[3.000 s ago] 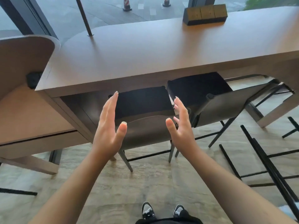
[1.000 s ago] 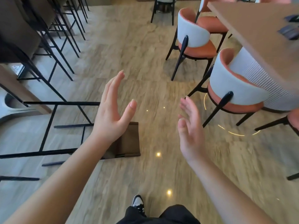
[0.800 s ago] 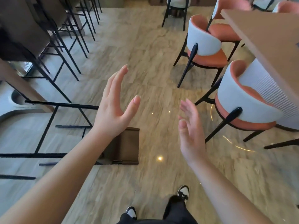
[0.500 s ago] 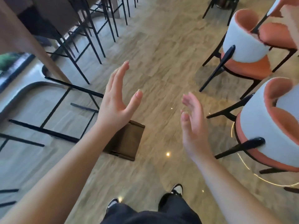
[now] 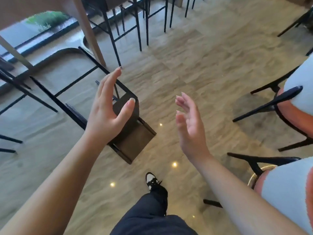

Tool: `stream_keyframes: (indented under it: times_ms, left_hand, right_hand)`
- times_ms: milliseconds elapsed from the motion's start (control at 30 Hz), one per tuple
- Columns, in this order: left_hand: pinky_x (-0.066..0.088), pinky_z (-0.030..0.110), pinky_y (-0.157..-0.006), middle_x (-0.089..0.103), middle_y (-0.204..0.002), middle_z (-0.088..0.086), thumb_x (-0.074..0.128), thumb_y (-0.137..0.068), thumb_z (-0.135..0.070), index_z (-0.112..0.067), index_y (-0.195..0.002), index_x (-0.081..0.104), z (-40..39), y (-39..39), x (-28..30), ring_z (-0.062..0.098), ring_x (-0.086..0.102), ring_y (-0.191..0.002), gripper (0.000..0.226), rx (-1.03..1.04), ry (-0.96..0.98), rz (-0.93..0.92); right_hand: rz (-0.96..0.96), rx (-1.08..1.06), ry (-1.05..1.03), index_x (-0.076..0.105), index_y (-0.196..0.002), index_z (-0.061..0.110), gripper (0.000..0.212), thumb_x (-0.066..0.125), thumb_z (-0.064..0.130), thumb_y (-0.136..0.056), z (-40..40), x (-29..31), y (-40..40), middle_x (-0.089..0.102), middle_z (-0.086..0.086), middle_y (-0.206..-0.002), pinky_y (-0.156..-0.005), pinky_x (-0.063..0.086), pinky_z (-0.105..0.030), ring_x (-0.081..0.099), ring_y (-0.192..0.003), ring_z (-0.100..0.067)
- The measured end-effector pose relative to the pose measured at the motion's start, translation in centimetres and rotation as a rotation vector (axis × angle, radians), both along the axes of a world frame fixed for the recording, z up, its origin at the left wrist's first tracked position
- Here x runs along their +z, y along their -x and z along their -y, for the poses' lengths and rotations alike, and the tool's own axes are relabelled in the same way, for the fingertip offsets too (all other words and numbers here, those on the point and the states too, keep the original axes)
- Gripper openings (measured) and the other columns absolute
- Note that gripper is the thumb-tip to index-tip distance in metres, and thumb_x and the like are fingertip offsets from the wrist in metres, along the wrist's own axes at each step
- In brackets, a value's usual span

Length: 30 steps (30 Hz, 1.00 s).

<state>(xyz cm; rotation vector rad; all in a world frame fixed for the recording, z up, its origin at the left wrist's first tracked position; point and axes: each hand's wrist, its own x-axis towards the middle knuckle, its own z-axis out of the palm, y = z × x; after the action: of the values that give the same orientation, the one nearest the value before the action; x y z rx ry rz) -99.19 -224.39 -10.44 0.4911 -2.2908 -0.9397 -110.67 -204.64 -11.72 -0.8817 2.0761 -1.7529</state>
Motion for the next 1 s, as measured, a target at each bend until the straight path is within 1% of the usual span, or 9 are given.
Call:
stream_keyframes:
  times_ms: [100,200,300,433,533,633,733,867,1000]
  left_hand:
    - [0.039,0.039,-0.115,0.039,-0.156,-0.005,0.041,-0.095,-0.066,-0.024,-0.156,0.029,1.8,1.0,-1.8,0.002,0.034,-0.143,0.075,0.091,-0.001,0.021]
    - [0.035,0.032,-0.116,0.038,-0.156,-0.005,0.048,-0.093,-0.057,-0.023,-0.156,0.029,3.2,2.2,-3.0,-0.002,0.031,-0.143,0.074,0.189,-0.028,0.056]
    - [0.033,0.029,-0.117,0.038,-0.156,-0.002,0.052,-0.092,-0.050,-0.019,-0.156,0.029,4.3,2.9,-3.3,0.006,0.033,-0.145,0.075,0.228,-0.034,0.082]
    - [0.027,0.021,-0.117,0.041,-0.153,0.002,0.057,-0.090,-0.048,-0.018,-0.156,0.028,5.5,3.5,-4.0,0.011,0.036,-0.144,0.078,0.313,-0.010,0.130]
    - [0.030,0.029,-0.118,0.044,-0.150,0.010,0.060,-0.088,-0.043,-0.011,-0.155,0.027,6.3,4.8,-5.6,0.019,0.040,-0.141,0.082,0.397,0.001,0.188]
    - [0.037,0.039,-0.115,0.046,-0.147,0.013,0.058,-0.089,-0.040,-0.008,-0.154,0.030,7.2,6.3,-8.1,0.024,0.044,-0.137,0.078,0.485,0.055,0.268]
    - [0.040,0.046,-0.112,0.049,-0.144,0.014,0.061,-0.088,-0.035,-0.007,-0.151,0.036,8.5,8.0,-11.5,0.028,0.047,-0.133,0.073,0.586,0.145,0.312]
    - [0.039,0.047,-0.112,0.050,-0.145,0.014,0.059,-0.087,-0.039,-0.006,-0.150,0.039,10.4,10.0,-16.5,0.030,0.048,-0.135,0.074,0.633,0.153,0.400]
    - [0.034,0.043,-0.116,0.049,-0.148,0.011,0.057,-0.085,-0.045,-0.007,-0.151,0.039,10.8,10.2,-23.7,0.029,0.046,-0.138,0.078,0.658,0.162,0.492]
  right_hand:
    - [-0.028,0.083,-0.018,0.035,-0.144,0.023,0.068,0.042,0.065,-0.091,2.8,-1.6,2.5,0.047,0.005,-0.142,-0.107,0.040,-0.031,0.044,-0.135,-0.013]
    - [-0.036,0.156,-0.030,0.035,-0.144,0.023,0.066,0.042,0.063,-0.093,5.3,-2.7,5.3,0.047,0.007,-0.142,-0.107,0.040,-0.029,0.044,-0.135,-0.014]
    - [-0.033,0.200,-0.039,0.036,-0.144,0.021,0.068,0.042,0.064,-0.092,7.5,-3.2,7.7,0.048,0.007,-0.142,-0.107,0.041,-0.030,0.044,-0.135,-0.014]
    - [-0.021,0.319,-0.076,0.038,-0.144,0.023,0.065,0.042,0.063,-0.093,10.8,-4.6,9.9,0.049,0.008,-0.141,-0.107,0.040,-0.029,0.045,-0.134,-0.014]
    - [-0.033,0.402,-0.115,0.040,-0.143,0.024,0.058,0.045,0.057,-0.094,13.8,-6.7,11.5,0.051,0.006,-0.140,-0.105,0.043,-0.033,0.047,-0.133,-0.014]
    - [-0.036,0.476,-0.154,0.042,-0.141,0.021,0.053,0.049,0.046,-0.094,16.7,-9.5,13.0,0.052,0.003,-0.138,-0.103,0.045,-0.039,0.049,-0.130,-0.011]
    - [-0.053,0.588,-0.150,0.042,-0.141,0.020,0.058,0.051,0.051,-0.094,19.9,-12.6,14.8,0.052,0.007,-0.137,-0.103,0.045,-0.033,0.049,-0.130,-0.011]
    - [-0.087,0.726,-0.164,0.040,-0.143,0.025,0.058,0.053,0.051,-0.093,23.5,-17.2,16.7,0.049,0.010,-0.139,-0.106,0.041,-0.027,0.047,-0.132,-0.010]
    - [-0.161,0.834,-0.242,0.035,-0.145,0.027,0.059,0.060,0.040,-0.092,25.3,-24.4,17.6,0.045,0.013,-0.143,-0.109,0.037,-0.023,0.043,-0.134,-0.005]
